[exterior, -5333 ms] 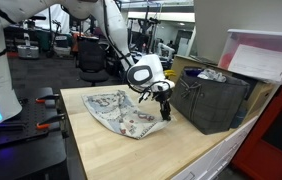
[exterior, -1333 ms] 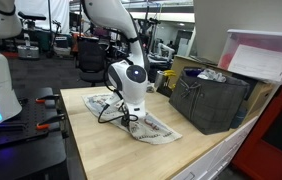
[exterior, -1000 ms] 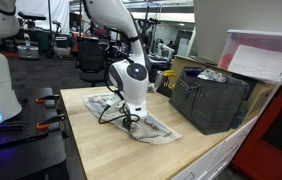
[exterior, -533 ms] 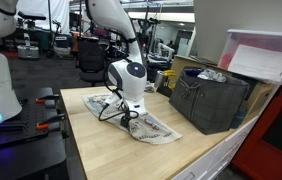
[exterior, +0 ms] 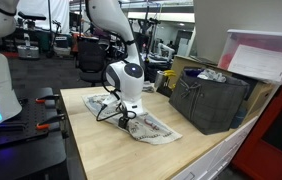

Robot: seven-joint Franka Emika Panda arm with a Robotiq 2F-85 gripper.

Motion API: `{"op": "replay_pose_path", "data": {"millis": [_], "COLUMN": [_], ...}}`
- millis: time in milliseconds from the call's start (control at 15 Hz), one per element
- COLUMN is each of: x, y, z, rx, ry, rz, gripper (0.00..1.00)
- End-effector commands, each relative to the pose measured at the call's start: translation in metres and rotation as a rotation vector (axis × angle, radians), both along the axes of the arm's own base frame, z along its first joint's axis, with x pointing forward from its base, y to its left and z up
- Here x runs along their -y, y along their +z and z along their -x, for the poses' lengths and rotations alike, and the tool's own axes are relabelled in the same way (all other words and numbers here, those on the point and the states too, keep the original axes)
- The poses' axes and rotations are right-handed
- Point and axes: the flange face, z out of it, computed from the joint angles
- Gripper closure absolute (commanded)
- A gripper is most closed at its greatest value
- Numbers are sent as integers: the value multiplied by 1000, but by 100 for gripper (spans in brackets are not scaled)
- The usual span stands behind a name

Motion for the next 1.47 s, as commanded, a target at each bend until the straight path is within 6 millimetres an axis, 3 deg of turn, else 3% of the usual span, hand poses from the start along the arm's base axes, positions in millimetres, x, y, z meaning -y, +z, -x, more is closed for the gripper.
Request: {"op": "replay_pose_path", "data": {"millis": [0,533,867,1133,1400], "x": [7,10,12,2,-7], "y": [-1,3,8,11,33], "z": [13,35,60,83,93], "rx": [-15,-88,-173,-244,-258], "ry": [-3,50,91,35,-45], "rz": [73,248,365,417,482], "gripper": [0,0,0,0,0]}}
